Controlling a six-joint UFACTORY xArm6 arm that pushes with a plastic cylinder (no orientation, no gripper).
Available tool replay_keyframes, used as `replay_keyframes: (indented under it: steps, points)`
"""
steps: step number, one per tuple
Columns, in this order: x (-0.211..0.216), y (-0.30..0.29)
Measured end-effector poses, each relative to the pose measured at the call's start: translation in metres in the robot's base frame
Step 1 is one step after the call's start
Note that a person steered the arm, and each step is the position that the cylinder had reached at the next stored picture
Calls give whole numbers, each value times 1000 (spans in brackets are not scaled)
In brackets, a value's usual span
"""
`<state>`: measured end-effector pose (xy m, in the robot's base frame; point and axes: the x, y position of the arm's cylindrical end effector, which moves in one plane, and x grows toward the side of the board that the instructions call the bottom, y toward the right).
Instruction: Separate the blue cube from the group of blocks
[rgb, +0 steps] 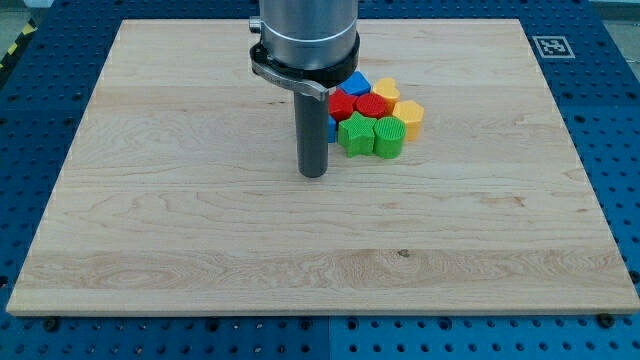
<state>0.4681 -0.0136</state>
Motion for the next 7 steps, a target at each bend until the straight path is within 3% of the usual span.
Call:
replay_keyframes:
  steps: [2,3,4,5,7]
  points:
    - [12,0]
    - [35,65]
    - [10,143]
    - [-58,162]
    - [-117,50]
